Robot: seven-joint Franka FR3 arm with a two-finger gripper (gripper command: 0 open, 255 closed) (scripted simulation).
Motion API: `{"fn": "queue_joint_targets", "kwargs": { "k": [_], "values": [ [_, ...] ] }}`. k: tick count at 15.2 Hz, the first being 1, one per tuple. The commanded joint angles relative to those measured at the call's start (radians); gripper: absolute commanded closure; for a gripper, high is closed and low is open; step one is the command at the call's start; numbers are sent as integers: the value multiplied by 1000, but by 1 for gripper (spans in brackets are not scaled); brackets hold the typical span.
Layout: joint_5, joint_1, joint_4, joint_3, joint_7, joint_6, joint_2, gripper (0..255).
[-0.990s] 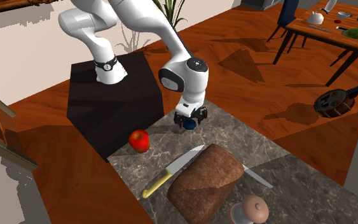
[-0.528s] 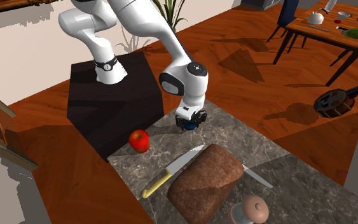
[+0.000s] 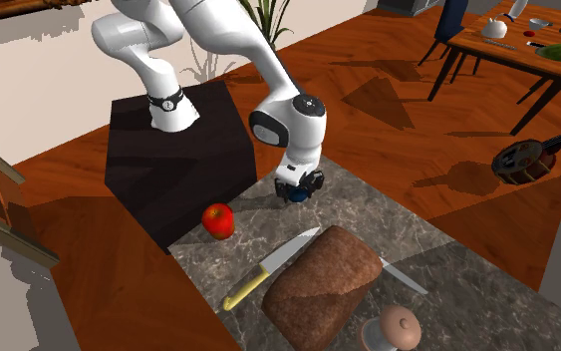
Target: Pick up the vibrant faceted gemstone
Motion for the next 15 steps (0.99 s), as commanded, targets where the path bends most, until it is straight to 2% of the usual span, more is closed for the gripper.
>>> {"fn": "queue_joint_targets", "kwargs": {
  "k": [1,15],
  "values": [
    [7,-6,-4,7,-5,-15,-19,255],
    [60,-39,-25,51,-40,-125,-153,255]
  ]
}}
